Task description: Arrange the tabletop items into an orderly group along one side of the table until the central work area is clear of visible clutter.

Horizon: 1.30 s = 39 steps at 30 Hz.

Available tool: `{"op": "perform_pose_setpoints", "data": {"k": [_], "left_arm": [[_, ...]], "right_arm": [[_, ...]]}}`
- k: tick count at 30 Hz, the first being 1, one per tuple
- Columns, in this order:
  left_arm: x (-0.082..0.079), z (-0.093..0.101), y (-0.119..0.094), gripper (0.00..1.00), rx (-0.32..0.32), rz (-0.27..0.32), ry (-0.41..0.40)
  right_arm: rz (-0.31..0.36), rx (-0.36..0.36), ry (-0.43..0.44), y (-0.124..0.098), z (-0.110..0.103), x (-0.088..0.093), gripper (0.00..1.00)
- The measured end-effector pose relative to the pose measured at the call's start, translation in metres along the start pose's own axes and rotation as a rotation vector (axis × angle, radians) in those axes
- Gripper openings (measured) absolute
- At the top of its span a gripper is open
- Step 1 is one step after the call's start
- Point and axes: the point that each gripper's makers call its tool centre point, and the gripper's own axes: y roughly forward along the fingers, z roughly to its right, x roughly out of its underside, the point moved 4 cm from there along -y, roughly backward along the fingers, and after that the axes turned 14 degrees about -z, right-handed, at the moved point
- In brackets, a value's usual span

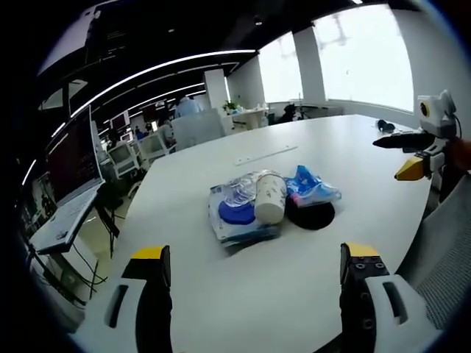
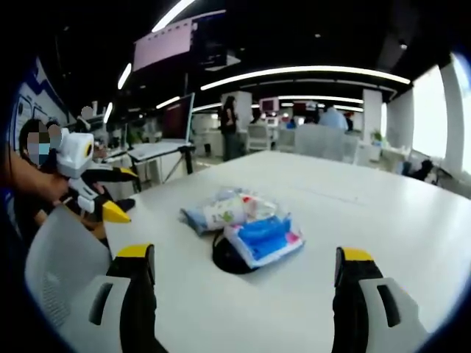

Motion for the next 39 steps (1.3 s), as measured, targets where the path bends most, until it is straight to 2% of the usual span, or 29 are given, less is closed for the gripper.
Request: {"op": "perform_pose_setpoints", "data": {"k": [5, 10, 25, 39], "left_arm": [[0.0, -0.001, -0.001, 0.95, -0.001, 0.003, 0.002], [-0.001, -0.004, -0.001, 0.95, -0.002, 0.007, -0.029], [-0.007, 0.0, 0.002, 0.95, 0.0, 0.003, -0.001], [-0.021, -0.005, 0.007, 0.95, 0.005, 0.01, 0.002]], "right_arm": [[0.003, 0.002, 0.004, 0.0, 0.001, 0.001, 1.0], [0.002, 0.002, 0.008, 0.0, 0.001, 0.002, 1.0], [0.003, -0.002, 0.026, 0.002, 0.005, 0.003, 1.0], [0.008, -0.015, 0.022, 0.004, 0.006, -0.001, 1.0]]}}
